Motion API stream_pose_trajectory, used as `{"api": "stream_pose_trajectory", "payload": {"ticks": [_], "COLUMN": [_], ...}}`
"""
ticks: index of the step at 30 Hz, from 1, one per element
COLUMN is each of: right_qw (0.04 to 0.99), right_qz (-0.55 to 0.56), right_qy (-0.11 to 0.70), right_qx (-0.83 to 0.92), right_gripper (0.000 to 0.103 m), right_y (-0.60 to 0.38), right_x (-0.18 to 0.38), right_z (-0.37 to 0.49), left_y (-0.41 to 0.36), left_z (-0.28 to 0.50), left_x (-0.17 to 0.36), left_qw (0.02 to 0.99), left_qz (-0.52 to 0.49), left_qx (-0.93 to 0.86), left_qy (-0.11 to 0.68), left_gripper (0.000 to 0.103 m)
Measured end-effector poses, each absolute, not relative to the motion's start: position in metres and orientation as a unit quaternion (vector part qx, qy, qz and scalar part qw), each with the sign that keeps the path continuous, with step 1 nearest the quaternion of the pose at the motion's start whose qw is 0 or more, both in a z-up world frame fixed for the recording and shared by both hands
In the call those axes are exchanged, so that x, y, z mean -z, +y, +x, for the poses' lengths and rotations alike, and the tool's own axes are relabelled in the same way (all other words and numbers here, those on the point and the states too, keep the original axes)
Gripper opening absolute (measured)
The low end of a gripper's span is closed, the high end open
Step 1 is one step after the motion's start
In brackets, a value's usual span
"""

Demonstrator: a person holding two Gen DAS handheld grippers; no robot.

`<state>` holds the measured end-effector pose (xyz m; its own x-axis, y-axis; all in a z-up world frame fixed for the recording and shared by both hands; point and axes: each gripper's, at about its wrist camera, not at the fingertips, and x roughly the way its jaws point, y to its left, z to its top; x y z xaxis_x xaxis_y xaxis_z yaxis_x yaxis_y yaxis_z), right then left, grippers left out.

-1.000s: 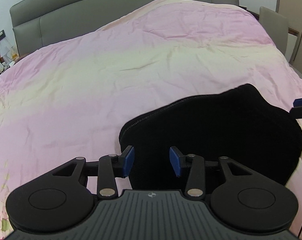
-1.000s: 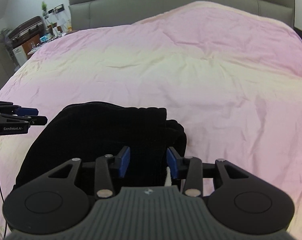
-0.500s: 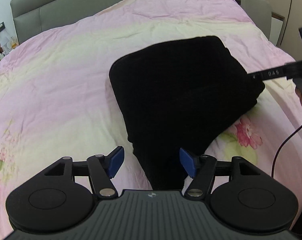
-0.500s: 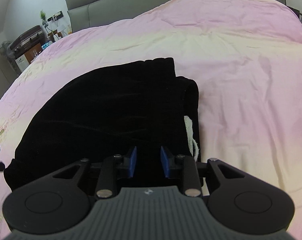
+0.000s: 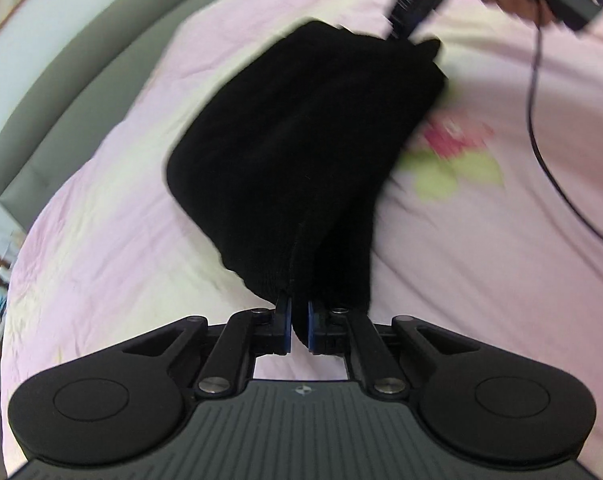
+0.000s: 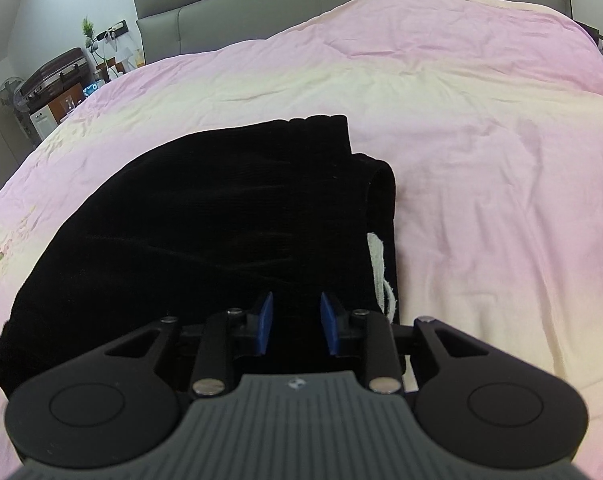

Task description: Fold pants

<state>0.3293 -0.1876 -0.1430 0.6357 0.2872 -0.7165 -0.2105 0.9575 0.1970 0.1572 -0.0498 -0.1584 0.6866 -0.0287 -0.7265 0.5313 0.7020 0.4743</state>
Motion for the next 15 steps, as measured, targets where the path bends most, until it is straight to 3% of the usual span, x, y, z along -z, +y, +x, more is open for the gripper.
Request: {"api": "stream_pose_trajectory", "payload": {"ticks": [7, 15], "right_qw": [0.900, 0.889], "right_qz": [0.041, -0.013], "right_qy": [0.410, 0.431], "right_qx": [-0.140, -0.153], "right_gripper": [0.023, 0.022], "right_y": [-0.188, -0.184], "right_x": [0.145, 0.139], "right_z": [0.334, 0.331], "left_y": [-0.051, -0.037], "left_z": [0.173, 0.160], "left_x": [0.180, 0.164], "left_qw": [0.833, 0.818], "left_qz": [0.328, 0.340], "left_qx": [0.188, 0.185], "left_qy": [0.404, 0.425], "left_gripper": [0.006, 0.007]}}
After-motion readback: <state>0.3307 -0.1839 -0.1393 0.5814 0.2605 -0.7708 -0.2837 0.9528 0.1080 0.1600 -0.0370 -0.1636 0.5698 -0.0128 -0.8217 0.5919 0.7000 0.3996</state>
